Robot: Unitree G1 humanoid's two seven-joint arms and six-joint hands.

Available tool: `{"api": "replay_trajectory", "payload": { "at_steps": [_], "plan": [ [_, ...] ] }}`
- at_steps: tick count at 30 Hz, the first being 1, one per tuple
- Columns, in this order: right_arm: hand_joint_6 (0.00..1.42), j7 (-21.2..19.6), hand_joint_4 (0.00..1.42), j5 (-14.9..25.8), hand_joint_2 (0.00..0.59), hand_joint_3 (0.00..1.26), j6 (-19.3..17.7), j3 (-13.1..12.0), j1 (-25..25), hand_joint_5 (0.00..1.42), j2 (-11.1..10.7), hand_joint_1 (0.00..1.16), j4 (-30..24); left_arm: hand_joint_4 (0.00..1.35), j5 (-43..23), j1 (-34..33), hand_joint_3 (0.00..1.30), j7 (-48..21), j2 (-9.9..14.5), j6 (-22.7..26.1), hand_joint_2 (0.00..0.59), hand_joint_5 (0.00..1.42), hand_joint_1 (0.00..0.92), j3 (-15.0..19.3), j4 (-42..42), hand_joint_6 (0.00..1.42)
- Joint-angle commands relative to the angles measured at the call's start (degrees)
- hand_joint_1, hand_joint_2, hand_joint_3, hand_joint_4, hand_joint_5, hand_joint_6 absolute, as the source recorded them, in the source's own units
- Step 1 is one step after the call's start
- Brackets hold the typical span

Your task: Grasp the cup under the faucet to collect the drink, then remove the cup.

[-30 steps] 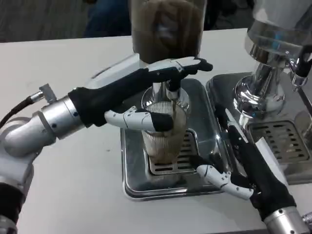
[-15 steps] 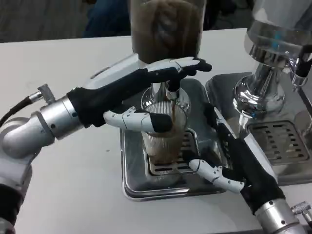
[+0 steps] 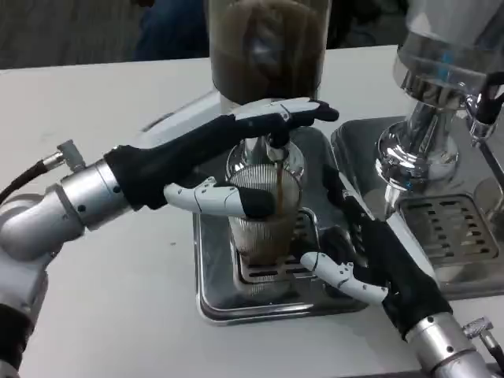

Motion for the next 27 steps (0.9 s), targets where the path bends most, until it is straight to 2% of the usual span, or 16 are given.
{"api": "replay_trajectory", "payload": {
  "at_steps": [1,27],
  "plan": [
    [0.03,0.8,0.0,0.5,0.24,0.0,-0.2,-0.1,-1.3,0.0,0.4,0.58,1.1,0.08,2.1,1.7,0.18,-1.2,1.5,1.7,0.051,0.13,0.0,-0.9,0.5,0.04],
    [0.03,2.1,0.01,0.8,0.257,0.01,-0.4,-0.4,-4.0,0.0,1.0,0.56,4.3,0.08,2.3,2.3,0.19,-0.7,2.1,2.2,0.058,0.13,0.0,-0.9,-0.1,0.05]
  ]
}}
